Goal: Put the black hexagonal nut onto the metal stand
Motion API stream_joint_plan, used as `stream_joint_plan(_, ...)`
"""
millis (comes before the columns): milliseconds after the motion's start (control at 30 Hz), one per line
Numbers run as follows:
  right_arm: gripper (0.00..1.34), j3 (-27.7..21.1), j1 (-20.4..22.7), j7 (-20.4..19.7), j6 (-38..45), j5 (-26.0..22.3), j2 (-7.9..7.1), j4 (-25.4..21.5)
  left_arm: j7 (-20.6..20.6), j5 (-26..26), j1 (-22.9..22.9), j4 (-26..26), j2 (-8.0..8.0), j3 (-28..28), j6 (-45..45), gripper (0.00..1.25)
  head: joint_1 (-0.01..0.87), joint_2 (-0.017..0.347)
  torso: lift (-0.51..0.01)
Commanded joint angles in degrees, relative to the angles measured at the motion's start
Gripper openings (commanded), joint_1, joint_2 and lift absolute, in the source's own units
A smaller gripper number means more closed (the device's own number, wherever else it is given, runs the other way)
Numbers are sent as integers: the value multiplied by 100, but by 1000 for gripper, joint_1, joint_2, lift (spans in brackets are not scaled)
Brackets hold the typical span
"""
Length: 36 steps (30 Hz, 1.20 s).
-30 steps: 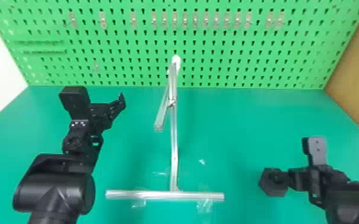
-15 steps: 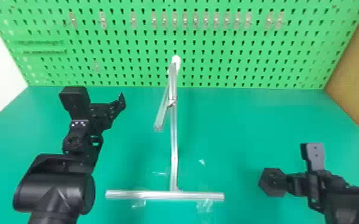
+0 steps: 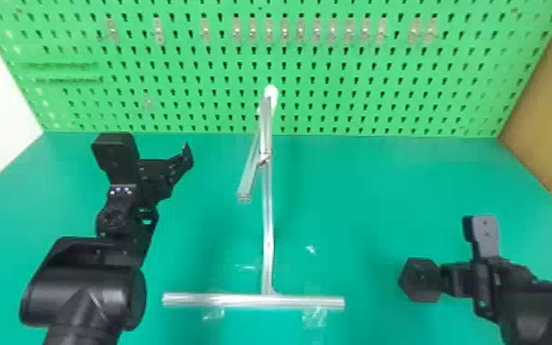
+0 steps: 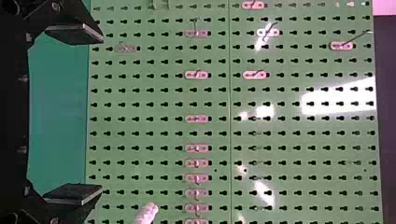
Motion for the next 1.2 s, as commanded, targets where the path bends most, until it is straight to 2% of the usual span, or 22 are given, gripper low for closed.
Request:
stream_joint_plan(0, 1175, 30, -92, 0, 68, 18, -9, -54, 0, -38, -8, 8, 5, -28, 1, 1097, 693, 81, -1)
stream_joint_plan(1167, 1111, -216, 5, 70, -107, -114, -18, 253, 0, -20, 1, -9, 5, -2, 1, 1095, 693, 81, -1)
